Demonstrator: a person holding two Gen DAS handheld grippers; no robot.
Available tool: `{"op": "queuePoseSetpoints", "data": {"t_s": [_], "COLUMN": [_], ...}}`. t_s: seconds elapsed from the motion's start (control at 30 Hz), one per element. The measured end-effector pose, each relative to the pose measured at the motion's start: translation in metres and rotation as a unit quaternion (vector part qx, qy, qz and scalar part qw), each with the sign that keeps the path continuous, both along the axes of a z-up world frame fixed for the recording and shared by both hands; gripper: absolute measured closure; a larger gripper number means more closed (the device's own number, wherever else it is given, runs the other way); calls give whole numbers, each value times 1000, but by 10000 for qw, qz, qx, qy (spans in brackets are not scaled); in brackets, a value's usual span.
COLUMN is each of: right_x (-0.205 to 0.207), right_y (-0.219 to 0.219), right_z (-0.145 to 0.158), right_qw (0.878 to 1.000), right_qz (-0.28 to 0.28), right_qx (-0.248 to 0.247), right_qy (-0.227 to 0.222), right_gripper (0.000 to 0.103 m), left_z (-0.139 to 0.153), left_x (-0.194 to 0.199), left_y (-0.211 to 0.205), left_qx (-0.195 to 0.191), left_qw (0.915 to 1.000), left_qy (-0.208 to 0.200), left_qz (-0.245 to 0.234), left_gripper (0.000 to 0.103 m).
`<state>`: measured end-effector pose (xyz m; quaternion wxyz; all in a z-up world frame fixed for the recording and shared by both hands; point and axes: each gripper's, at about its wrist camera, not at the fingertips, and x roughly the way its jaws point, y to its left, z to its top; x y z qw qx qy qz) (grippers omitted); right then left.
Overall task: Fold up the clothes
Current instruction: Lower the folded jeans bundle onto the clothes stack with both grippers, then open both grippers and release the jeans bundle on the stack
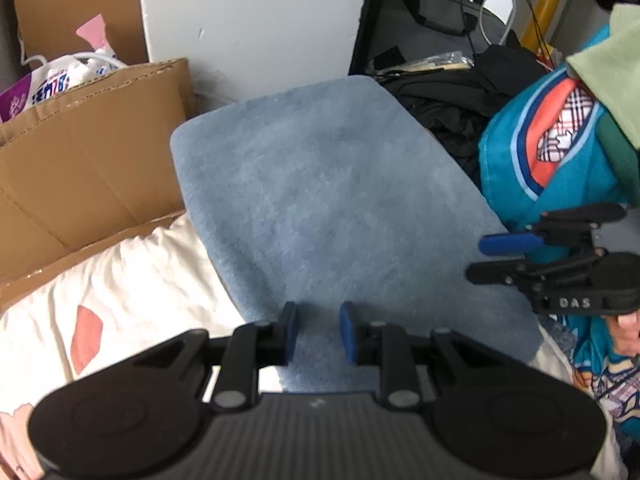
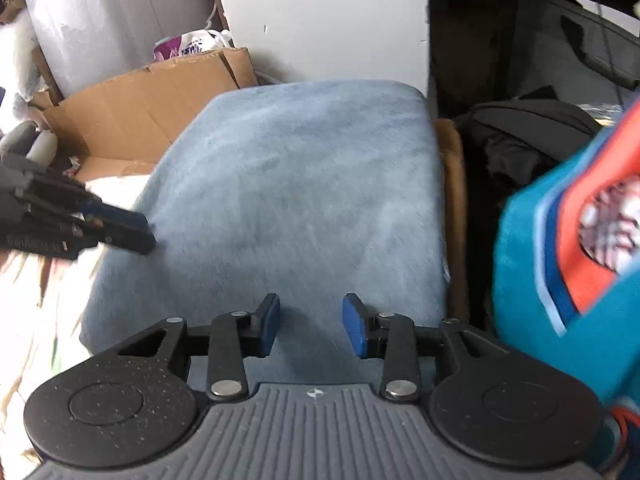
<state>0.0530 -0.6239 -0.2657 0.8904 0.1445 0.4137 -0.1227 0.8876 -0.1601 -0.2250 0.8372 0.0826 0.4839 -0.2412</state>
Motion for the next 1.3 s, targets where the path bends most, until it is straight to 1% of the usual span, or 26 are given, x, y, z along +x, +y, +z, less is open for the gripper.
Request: {"op": "queuePoseSetpoints", "data": {"t_s": [0.2,0.27,0.3,0.33,0.37,0.4,0.47,0.57,0.67,0.73,0.8,0.93,1.0,1.1,1.3], "right_x": [-26,-35,-39,-45,-51,-56,-66,-76,-77,-79,-82,-87,-90,-96,-100], "right_y": [8,9,9,9,8,8,7,11,14,12,9,3,-1,-6,-6], "right_z": [0,7,12,16,20,21,22,15,5,1,-5,-22,-29,-42,-67], "right_qw": [9998,9994,9989,9982,9972,9954,9900,9798,9764,9711,9641,9463,9361,9173,8827], "right_qz": [-154,-326,-450,-589,-730,-898,-1242,-1831,-1919,-2141,-2400,-2837,-3017,-3237,-3268], "right_qx": [-111,-43,-8,78,171,264,448,353,505,552,661,1244,1516,2015,3001], "right_qy": [117,127,124,42,-50,-194,-497,-724,-847,-902,-928,-923,-985,-1153,-1548], "right_gripper": [61,61,61,60,58,52,48,45,42,41,41,41,41,40,40], "left_z": [8,17,23,29,34,38,42,40,34,28,19,2,-4,-9,-8], "left_x": [-15,-21,-24,-24,-24,-24,-24,-22,-24,-27,-30,-38,-42,-47,-52], "left_y": [-2,-3,0,2,3,4,4,2,-2,-4,-1,5,10,14,20], "left_qx": [417,472,381,337,371,401,370,345,448,476,407,318,218,186,108], "left_qw": [9986,9972,9971,9970,9970,9969,9972,9978,9971,9967,9978,9990,9996,9997,9997], "left_qy": [-153,-291,-337,-370,-417,-462,-477,-442,-549,-620,-509,-306,-122,-12,123], "left_qz": [-284,-495,-571,-588,-544,-500,-438,-350,-259,-222,-111,76,147,170,169], "left_gripper": [78,77,76,74,74,74,74,74,70,67,68,65,62,62,63]}}
